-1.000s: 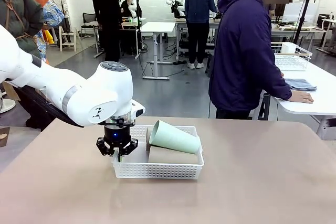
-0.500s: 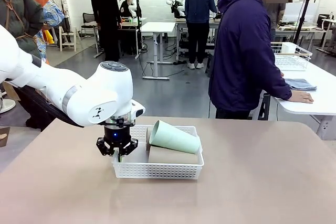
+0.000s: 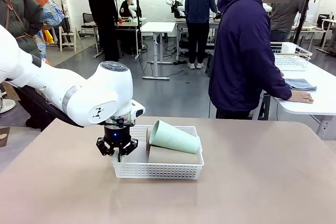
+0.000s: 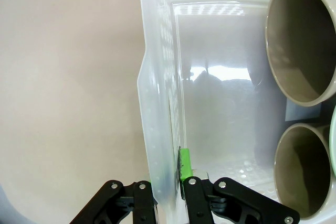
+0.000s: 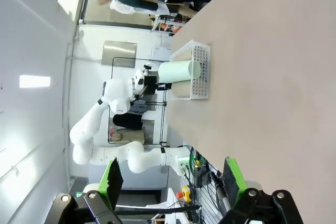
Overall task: Clean and organize the cups into the basket.
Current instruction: Move the Organizing basket back to the left side of the table.
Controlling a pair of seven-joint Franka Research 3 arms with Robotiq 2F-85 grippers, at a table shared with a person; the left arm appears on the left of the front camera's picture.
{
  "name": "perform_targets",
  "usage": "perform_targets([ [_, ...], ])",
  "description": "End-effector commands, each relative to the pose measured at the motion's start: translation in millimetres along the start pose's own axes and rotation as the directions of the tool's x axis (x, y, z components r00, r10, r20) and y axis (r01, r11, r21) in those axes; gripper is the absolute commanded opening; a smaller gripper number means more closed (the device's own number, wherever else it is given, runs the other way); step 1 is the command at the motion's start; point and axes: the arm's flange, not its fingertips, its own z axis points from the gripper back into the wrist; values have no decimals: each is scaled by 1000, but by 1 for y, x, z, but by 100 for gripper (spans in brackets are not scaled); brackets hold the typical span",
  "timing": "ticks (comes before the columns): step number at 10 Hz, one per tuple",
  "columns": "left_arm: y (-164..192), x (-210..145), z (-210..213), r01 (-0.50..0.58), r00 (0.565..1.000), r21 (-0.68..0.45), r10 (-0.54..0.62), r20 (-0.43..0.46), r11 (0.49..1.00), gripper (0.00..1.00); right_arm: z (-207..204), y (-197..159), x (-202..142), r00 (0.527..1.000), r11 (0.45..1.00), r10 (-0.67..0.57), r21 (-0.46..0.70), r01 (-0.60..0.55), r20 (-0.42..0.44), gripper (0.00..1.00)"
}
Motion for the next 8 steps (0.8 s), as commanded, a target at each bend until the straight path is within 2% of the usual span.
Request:
perform_targets([
  [1, 0, -2, 0, -4, 1000, 16, 3, 10, 1000, 0, 12, -6, 1, 999, 999, 43, 24, -42, -20, 100],
  [2, 0, -2, 0, -4, 1000, 16, 3, 10, 1000, 0, 0, 0, 0, 1000, 1000, 0, 0, 0, 0, 100],
  [6, 0, -2, 0, -4, 1000, 16, 3, 10, 1000, 0, 0, 0, 0, 1000, 1000, 0, 0, 0, 0, 100],
  [7, 0, 0, 0, 0, 1000, 0, 0, 0, 1000, 6, 0, 0, 0, 1000, 1000, 0, 0, 0, 0, 100],
  [8, 55, 8, 4, 22, 999, -22, -21, 26, 1000, 6, 0, 0, 0, 1000, 1000, 0, 0, 0, 0, 100],
])
